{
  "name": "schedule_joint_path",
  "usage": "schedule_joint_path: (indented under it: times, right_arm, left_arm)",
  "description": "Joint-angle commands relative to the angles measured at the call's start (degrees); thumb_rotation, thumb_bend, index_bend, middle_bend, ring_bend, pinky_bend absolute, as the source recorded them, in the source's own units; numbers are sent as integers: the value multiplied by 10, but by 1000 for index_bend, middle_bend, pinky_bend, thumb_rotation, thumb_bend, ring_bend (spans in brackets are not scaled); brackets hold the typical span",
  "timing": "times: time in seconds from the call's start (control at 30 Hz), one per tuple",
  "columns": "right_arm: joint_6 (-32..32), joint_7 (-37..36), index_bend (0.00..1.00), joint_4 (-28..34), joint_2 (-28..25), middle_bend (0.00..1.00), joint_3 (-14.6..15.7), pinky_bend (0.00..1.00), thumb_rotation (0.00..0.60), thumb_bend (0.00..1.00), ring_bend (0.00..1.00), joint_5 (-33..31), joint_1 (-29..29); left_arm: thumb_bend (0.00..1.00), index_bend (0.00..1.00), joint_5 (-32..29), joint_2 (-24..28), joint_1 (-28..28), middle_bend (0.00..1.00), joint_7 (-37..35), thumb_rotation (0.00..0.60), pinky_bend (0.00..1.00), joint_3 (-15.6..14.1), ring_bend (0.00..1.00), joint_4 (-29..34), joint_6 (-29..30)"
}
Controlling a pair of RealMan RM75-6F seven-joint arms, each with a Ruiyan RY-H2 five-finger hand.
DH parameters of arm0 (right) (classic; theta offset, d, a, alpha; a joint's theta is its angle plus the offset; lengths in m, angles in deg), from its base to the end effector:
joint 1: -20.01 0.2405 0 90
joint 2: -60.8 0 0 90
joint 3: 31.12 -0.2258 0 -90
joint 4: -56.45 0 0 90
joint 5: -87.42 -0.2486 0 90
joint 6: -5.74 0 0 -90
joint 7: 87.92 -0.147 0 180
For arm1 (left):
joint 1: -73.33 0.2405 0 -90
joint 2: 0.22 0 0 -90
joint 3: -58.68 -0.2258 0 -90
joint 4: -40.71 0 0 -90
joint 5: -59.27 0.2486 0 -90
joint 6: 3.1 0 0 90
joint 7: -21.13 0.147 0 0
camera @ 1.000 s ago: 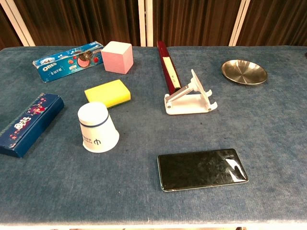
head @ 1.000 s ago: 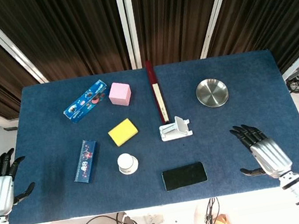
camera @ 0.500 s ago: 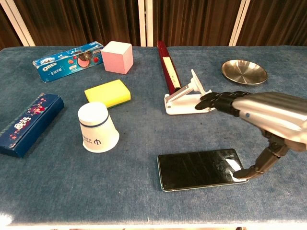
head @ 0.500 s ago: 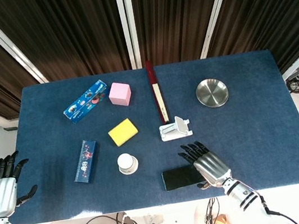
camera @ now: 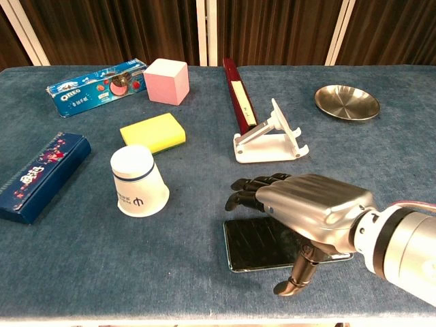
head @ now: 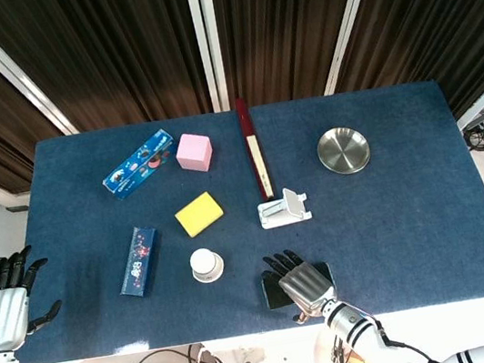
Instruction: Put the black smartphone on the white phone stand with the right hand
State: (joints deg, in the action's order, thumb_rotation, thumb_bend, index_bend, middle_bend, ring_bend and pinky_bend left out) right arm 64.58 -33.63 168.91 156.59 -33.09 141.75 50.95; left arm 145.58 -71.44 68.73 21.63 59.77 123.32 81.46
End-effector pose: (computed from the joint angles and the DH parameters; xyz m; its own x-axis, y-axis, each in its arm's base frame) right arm -0.0583 -0.1672 -0.0993 0.5184 -0.5009 0.6931 -0.8314 -0.4848 0.2715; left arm -0.3239 0.1775 0.0844 0.4466 0.0407 0.8938 0.8946 -0.0056 -0.4468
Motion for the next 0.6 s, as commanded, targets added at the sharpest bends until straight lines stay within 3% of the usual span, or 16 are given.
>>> schedule_joint_path:
  times: [0.03, 0.33, 0.6]
  right_arm:
    - [10, 12, 230, -8, 13, 0, -1, 6, 600, 195, 0, -24, 17]
    - [22, -1, 240, -22, 18, 0, -1, 3, 600, 265, 0, -57, 41]
    - [25, -22, 303, -40, 22, 0, 1, 0, 600, 399, 0, -75, 58]
  left_arm:
    - [140, 199, 0, -1, -1, 15, -1, 600, 0, 0, 0, -2, -1]
    - [140, 199, -6, -2, 0, 15, -6, 600, 0, 0, 0, -8, -5]
    - [140, 199, -8, -4, -1, 15, -5, 600, 0, 1, 0, -10, -7]
